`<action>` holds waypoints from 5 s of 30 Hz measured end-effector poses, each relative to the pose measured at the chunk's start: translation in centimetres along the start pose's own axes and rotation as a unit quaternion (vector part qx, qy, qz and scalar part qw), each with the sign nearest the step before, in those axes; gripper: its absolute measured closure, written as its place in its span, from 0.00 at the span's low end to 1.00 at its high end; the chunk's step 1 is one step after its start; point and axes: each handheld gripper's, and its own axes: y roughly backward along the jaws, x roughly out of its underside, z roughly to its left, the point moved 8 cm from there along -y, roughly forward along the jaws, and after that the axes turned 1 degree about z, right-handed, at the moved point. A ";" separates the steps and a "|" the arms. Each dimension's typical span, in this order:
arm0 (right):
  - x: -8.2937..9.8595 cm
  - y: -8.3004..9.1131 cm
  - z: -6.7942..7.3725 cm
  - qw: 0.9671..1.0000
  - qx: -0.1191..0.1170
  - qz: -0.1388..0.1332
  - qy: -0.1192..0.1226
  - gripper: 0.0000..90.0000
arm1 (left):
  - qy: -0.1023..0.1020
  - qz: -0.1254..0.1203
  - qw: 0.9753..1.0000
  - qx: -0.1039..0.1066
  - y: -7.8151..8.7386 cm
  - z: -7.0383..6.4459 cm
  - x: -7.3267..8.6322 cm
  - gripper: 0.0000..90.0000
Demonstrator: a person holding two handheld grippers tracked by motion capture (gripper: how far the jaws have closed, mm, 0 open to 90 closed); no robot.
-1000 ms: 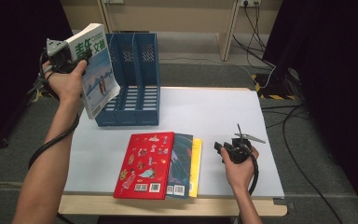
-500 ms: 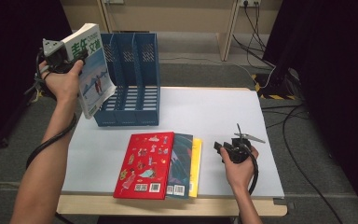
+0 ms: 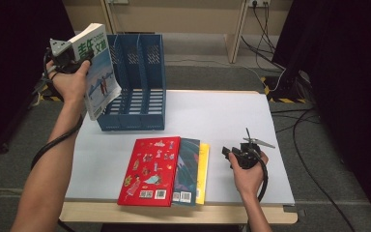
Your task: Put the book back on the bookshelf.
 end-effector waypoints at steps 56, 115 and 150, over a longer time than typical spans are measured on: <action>-0.1 0.0 -0.3 1.000 -0.003 0.002 -0.010 0.61 | -0.011 -0.016 1.000 0.003 -4.7 0.2 1.1 0.82; 0.3 -0.5 -0.4 1.000 -0.004 0.009 -0.009 0.61 | -0.026 0.025 0.999 -0.001 -6.9 0.7 7.1 0.81; 0.5 -0.4 0.1 1.000 -0.006 0.010 -0.002 0.61 | -0.038 0.077 0.996 0.014 -2.5 0.2 10.1 0.72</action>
